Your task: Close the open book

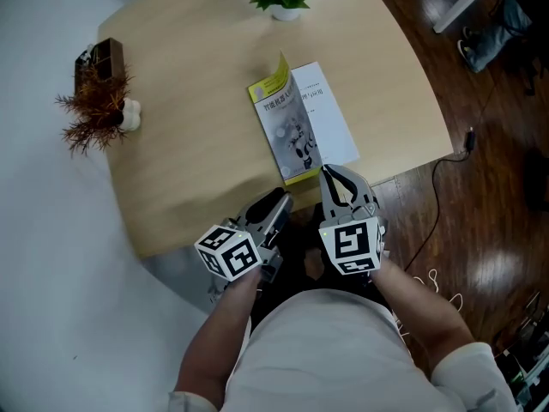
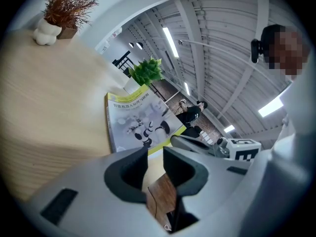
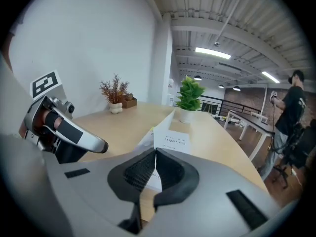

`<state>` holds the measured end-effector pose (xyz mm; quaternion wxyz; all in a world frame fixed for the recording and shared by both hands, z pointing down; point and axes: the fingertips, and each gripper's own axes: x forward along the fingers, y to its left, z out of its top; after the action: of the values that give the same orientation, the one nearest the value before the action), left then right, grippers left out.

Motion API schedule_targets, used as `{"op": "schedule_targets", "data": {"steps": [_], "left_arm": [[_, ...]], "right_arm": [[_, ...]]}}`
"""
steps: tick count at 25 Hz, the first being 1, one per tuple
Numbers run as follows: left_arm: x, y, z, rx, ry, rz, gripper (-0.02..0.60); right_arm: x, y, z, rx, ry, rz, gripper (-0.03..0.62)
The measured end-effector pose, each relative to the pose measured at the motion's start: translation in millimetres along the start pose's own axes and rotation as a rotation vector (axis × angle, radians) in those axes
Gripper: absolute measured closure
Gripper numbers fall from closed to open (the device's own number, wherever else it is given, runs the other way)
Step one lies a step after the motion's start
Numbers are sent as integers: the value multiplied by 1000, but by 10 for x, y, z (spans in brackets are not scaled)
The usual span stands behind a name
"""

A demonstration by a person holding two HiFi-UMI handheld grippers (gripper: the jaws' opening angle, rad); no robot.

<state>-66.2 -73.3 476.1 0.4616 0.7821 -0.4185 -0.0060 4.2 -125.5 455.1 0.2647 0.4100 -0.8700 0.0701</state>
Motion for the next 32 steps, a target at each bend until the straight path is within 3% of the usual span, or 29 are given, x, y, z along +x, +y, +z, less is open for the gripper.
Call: {"op": "schedule_targets", "data": {"steps": [11, 32], "left_arm": [[72, 11, -66, 1, 29, 6, 508], [169, 87, -88, 18, 46, 39, 508]], "right_arm": [[52, -358, -460, 450, 63, 19, 589], [304, -472, -933, 632, 185, 15, 589]]}}
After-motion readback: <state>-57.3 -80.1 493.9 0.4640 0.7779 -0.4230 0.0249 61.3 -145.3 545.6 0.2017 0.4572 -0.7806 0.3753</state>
